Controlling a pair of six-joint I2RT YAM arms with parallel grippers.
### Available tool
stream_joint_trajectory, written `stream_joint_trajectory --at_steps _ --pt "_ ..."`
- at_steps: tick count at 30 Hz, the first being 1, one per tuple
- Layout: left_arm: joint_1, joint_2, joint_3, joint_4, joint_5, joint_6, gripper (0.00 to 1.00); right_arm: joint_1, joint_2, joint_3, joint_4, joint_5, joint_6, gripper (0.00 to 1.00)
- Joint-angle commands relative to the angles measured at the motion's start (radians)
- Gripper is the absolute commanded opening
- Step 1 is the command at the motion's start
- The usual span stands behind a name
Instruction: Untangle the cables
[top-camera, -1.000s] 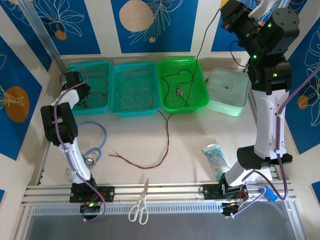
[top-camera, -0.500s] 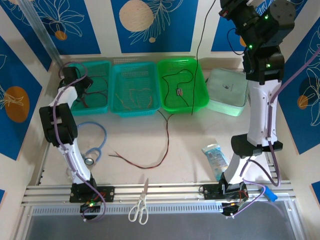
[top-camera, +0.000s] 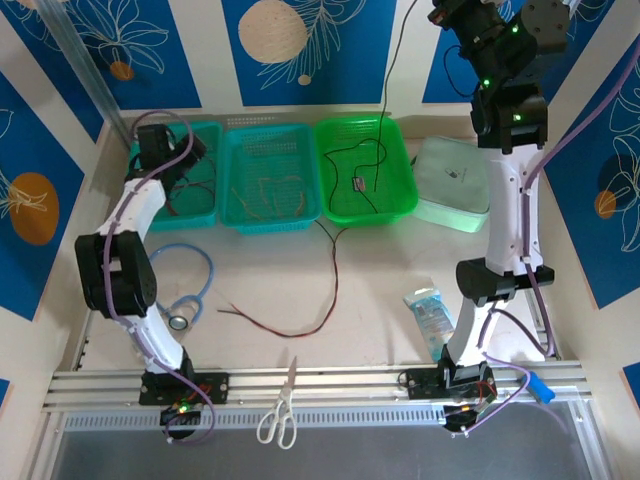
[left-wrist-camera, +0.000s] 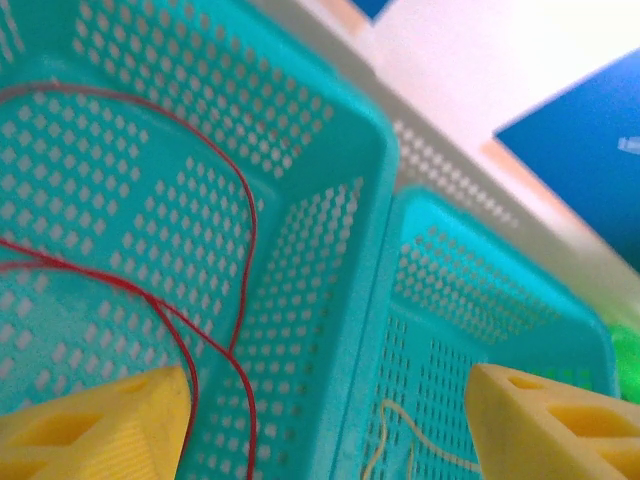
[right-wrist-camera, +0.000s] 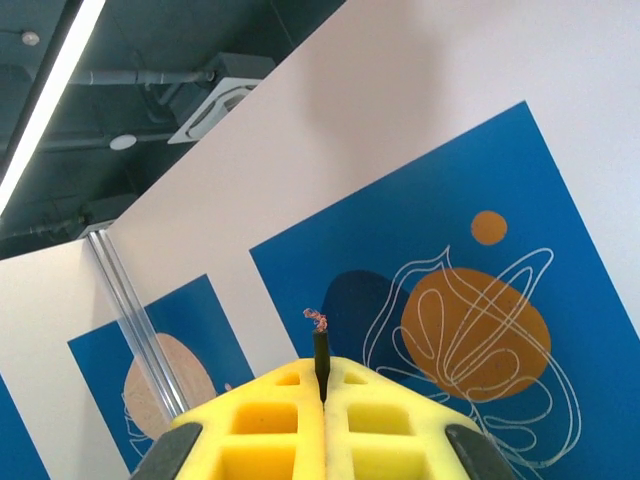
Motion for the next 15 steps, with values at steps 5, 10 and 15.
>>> stream_joint_trajectory --at_steps 5,10,15 --pt "-0.064 -0.118 -0.112 0.055 0.027 0.045 0.73 -0.04 0.049 -0.142 0.002 -0.038 0.003 0.0" --pt "-0.08 -0.15 -0.141 0.046 0.056 0.055 0.73 -0.034 0.04 -0.349 -0.024 -0.033 -0.022 0.0" --pt "-0.107 -0.199 -0.173 0.03 0.062 0.085 0.73 0.007 -0.013 -0.551 -0.072 0.084 -0.137 0.0"
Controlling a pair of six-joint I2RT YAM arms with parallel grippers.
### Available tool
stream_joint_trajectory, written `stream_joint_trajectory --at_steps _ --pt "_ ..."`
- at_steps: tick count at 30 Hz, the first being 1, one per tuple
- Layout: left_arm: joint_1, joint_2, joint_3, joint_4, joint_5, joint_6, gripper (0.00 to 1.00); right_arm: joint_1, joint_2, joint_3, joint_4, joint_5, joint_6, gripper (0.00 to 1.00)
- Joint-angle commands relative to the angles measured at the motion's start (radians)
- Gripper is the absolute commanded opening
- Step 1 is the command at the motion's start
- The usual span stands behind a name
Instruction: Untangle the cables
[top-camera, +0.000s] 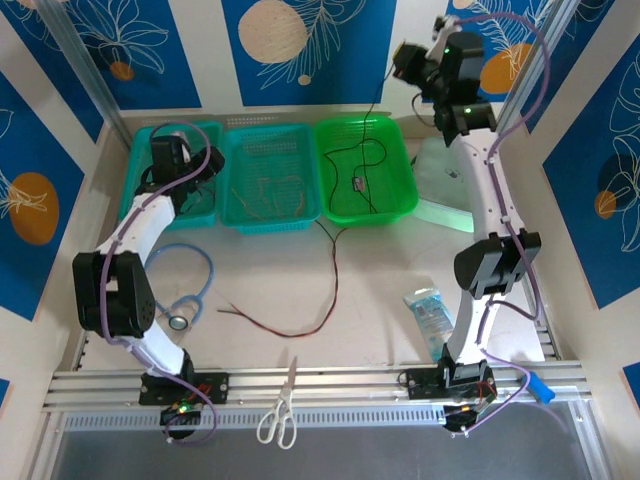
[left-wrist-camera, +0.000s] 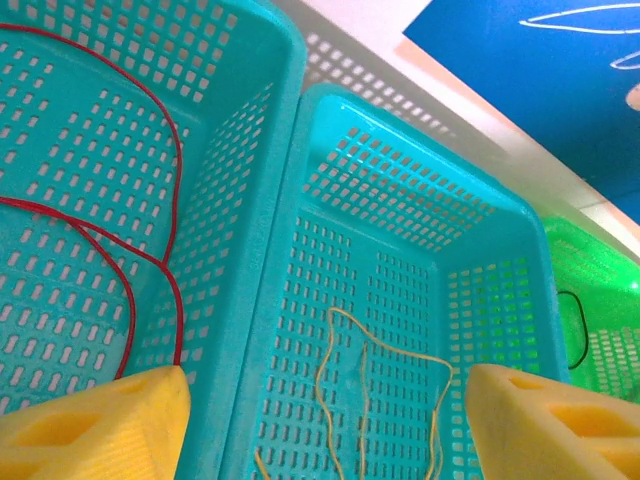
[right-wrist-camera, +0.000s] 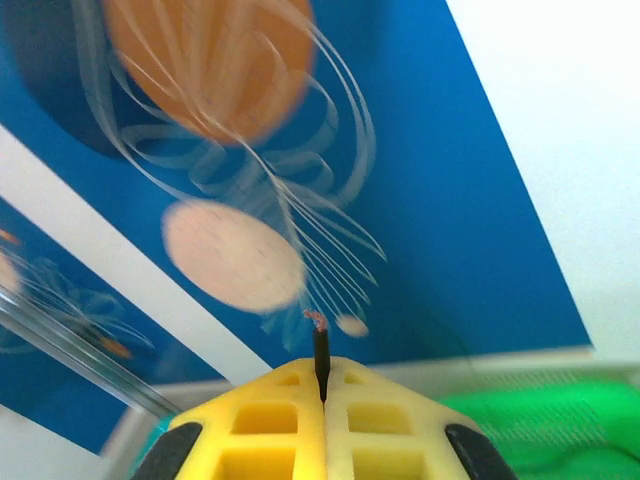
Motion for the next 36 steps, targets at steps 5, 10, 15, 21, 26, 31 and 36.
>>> stream_joint_trajectory --at_steps 5,10,15,21,26,31,36 --pt "-0.042 -0.081 -0.04 -0.018 0.029 0.054 0.73 0.047 -0.103 -0.276 -0.072 0.152 -0.107 0.0" --pt "-0.052 -0.114 -0.052 -0.042 0.047 0.053 0.73 0.054 -0.131 -0.486 -0.101 0.21 -0.049 0.0" --pt "-0.079 -0.136 -0.031 -0.087 0.066 0.06 0.73 0.054 -0.039 -0.517 -0.226 0.176 0.006 0.0" --pt "-0.095 -0.162 -0.021 -0.141 0.083 0.092 0.73 0.062 0.128 -0.445 -0.35 0.146 0.013 0.0" --pt "-0.098 -0.207 -0.04 -0.157 0.072 0.098 0.73 0.094 0.235 -0.364 -0.421 0.206 -0.026 0.0" --pt "-0.101 -0.229 -0.045 -0.188 0.074 0.115 0.74 0.1 0.304 -0.278 -0.472 0.212 -0.041 0.0" --pt "-0.102 -0.226 -0.019 -0.24 0.129 0.129 0.77 0.099 0.288 -0.235 -0.495 0.204 -0.061 0.16"
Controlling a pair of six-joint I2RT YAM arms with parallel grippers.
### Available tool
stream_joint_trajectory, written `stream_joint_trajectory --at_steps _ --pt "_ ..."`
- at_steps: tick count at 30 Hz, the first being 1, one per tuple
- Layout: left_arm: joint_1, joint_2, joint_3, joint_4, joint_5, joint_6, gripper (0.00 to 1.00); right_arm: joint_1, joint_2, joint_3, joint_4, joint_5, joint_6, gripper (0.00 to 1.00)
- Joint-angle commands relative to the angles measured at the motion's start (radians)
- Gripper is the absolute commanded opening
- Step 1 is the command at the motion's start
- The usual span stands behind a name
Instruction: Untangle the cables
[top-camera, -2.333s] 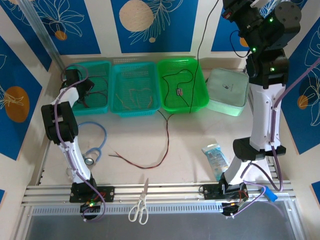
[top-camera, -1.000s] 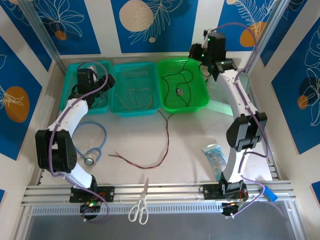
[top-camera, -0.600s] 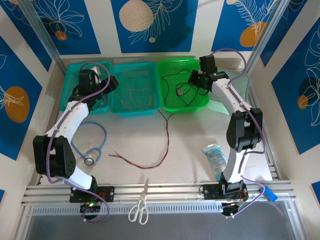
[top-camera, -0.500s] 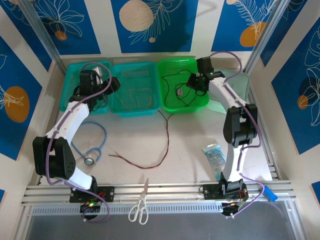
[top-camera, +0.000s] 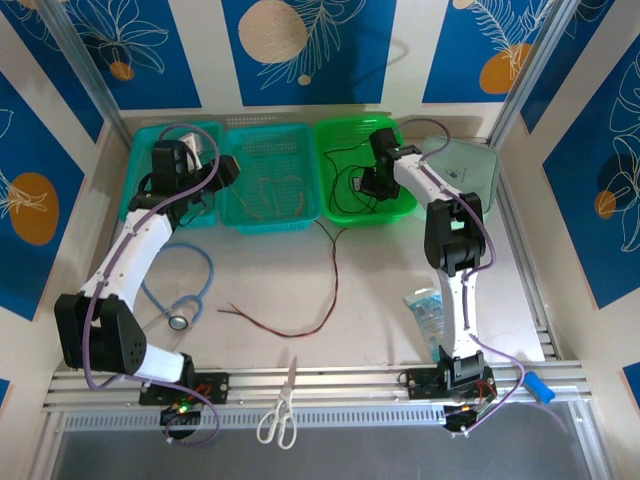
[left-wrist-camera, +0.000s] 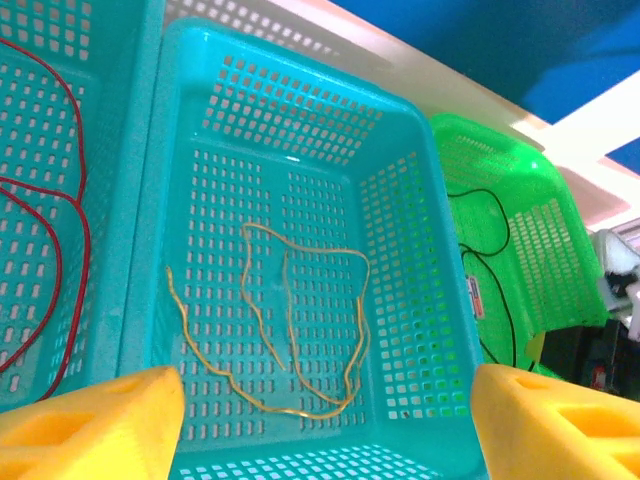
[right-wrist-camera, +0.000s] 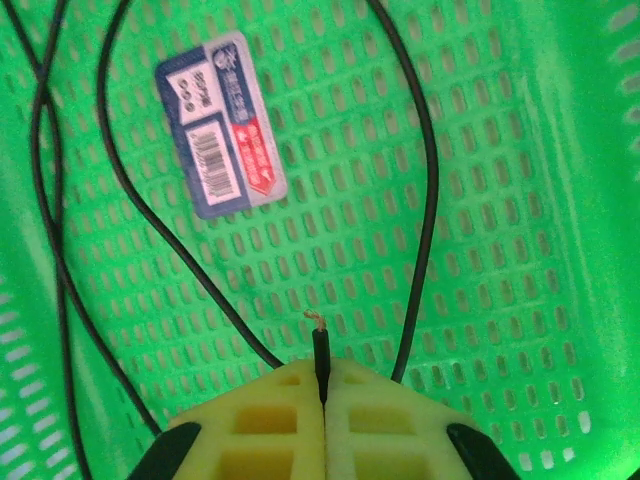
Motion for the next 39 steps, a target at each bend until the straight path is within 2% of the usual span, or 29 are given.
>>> stream_joint_trajectory --at_steps 1,4,8,13,17,22,24,29,33,39 --pt "-0.01 -0.001 0.045 -0.092 0.072 0.033 0.77 -0.001 -0.038 0.041 -0.04 0.008 -0.021 0.24" --pt "-0.009 -0.002 0.055 -0.12 0.097 0.031 0.78 0.0 -0.115 -0.003 0.009 0.024 -0.027 0.37" --pt "-0.009 -0.02 0.041 -0.119 0.122 0.024 0.79 -0.002 -0.195 -0.024 0.027 0.051 -0.042 0.44" --pt "-0.004 -0.019 0.038 -0.172 0.174 -0.008 0.8 0.012 -0.286 -0.025 0.015 0.059 -0.111 0.44" --pt "0.003 -0.019 0.034 -0.224 0.214 -0.022 0.8 0.068 -0.419 -0.13 0.081 0.023 -0.213 0.42" --pt "0.065 -0.05 -0.033 -0.238 0.272 -0.038 0.8 0.222 -0.629 -0.36 0.187 0.023 -0.328 0.41" --pt "0.104 -0.072 -0.082 -0.251 0.277 -0.039 0.8 0.293 -0.703 -0.458 0.217 0.06 -0.34 0.41" --pt "0.178 -0.172 -0.235 -0.271 0.266 -0.032 0.8 0.497 -0.834 -0.725 0.406 0.024 -0.339 0.4" --pt "0.195 -0.26 -0.322 -0.286 0.233 -0.032 0.8 0.635 -0.839 -0.889 0.588 0.016 -0.363 0.39" --pt "0.197 -0.329 -0.41 -0.319 0.219 -0.059 0.78 0.754 -0.71 -0.964 0.746 -0.07 -0.411 0.36"
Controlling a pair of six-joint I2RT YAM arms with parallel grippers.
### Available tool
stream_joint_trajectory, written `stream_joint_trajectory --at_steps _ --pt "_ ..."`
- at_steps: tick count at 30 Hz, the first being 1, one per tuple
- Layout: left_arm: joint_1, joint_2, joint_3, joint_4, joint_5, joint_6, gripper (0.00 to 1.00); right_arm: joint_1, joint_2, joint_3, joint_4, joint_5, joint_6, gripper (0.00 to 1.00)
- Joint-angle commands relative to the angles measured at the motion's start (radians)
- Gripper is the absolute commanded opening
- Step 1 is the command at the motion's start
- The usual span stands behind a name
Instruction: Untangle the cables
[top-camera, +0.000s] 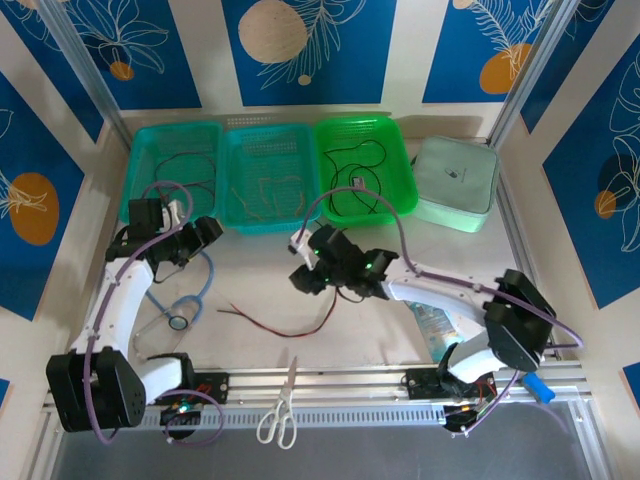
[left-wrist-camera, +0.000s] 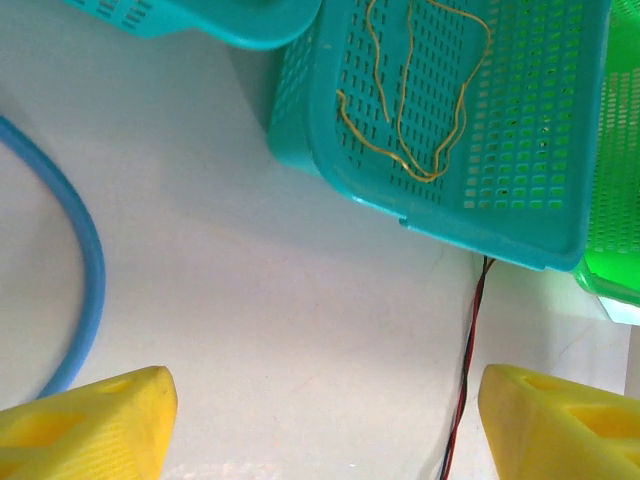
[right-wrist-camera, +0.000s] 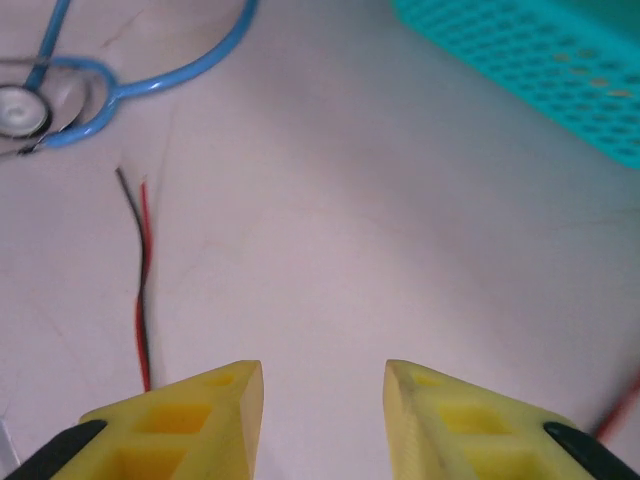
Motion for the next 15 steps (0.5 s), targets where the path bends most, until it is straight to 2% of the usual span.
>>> stream_joint_trajectory --at_steps 1,7,11,15 --pt "0.004 -0.038 -0.049 -0.044 -0.016 -0.02 0.77 0.052 0.07 -0.024 0.17 -0.051 -0.067 0.35" --pt "0.003 -0.122 -0.1 -0.082 -0.073 -0.01 0.77 0.112 0.194 -0.041 0.326 -0.126 -0.1 0.34" --pt "0.006 -0.13 -0.09 -0.101 -0.08 -0.007 0.77 0.164 0.296 0.022 0.313 -0.132 -0.16 0.32" --pt "0.016 -0.164 -0.089 -0.079 -0.084 -0.027 0.77 0.203 0.393 0.047 0.344 -0.142 -0.211 0.24"
